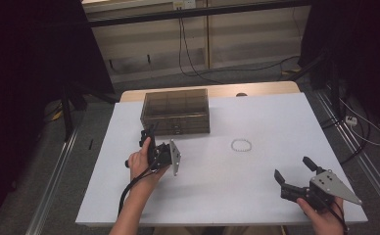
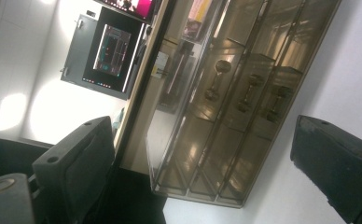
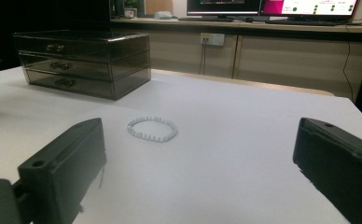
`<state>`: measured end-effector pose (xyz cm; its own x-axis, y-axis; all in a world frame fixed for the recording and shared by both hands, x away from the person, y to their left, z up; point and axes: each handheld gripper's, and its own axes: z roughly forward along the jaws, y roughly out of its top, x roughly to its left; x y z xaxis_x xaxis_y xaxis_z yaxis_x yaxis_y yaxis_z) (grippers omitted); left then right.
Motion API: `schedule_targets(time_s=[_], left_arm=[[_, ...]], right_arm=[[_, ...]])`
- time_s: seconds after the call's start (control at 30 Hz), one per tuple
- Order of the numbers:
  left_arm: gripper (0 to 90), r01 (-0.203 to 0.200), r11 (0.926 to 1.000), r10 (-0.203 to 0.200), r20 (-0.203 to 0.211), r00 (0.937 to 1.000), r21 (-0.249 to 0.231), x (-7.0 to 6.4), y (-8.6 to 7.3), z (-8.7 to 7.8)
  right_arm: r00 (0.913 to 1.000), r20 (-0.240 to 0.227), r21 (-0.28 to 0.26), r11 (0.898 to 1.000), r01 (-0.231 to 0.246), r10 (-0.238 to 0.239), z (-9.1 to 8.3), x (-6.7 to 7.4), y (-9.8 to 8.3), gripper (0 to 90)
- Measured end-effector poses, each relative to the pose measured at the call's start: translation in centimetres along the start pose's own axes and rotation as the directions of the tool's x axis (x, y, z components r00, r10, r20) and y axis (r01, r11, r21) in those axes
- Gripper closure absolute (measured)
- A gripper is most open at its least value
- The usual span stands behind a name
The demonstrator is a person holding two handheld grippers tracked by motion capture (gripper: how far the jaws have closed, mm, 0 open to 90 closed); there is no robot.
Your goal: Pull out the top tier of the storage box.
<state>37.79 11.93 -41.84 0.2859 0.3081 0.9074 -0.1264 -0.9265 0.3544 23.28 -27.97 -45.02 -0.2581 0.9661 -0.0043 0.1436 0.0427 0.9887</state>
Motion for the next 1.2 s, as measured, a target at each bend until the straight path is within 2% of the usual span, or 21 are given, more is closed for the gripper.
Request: schedule_targets(time_s=[0.4,0.5,0.83,1.0,1.07,1.2], left_arm=[[7.2,-0.044,0.9988,0.044,0.009,0.9990,0.021,-0.2,0.3,1.3],[8.7,-0.049,0.9987,0.049,-0.009,0.9988,0.017,-0.4,0.5,1.7],[13.9,-0.067,0.9977,0.068,-0.030,0.9972,0.012,-0.7,0.7,2.4],[16.0,-0.089,0.9957,0.090,-0.028,0.9956,0.027,-0.9,0.8,2.8],[16.5,-0.077,0.9968,0.078,-0.029,0.9965,0.021,-1.0,0.7,3.0],[18.6,-0.089,0.9957,0.090,-0.038,0.9952,0.025,-1.1,0.8,3.3]], right_arm=[[1.0000,-0.006,0.001,1.000,-0.008,0.008,0.1,0.0,-0.1,1.6],[1.0000,-0.005,0.001,1.000,-0.006,0.006,0.1,0.0,0.0,1.6],[1.0000,-0.005,0.001,1.000,-0.004,0.004,0.1,-0.1,-0.1,1.8],[1.0000,-0.006,0.000,1.000,-0.008,0.008,0.1,-0.1,-0.1,1.8],[1.0000,-0.006,0.000,1.000,-0.006,0.006,0.1,-0.1,-0.1,1.8],[1.0000,-0.005,0.001,1.000,-0.006,0.006,0.1,-0.2,-0.1,1.9]])
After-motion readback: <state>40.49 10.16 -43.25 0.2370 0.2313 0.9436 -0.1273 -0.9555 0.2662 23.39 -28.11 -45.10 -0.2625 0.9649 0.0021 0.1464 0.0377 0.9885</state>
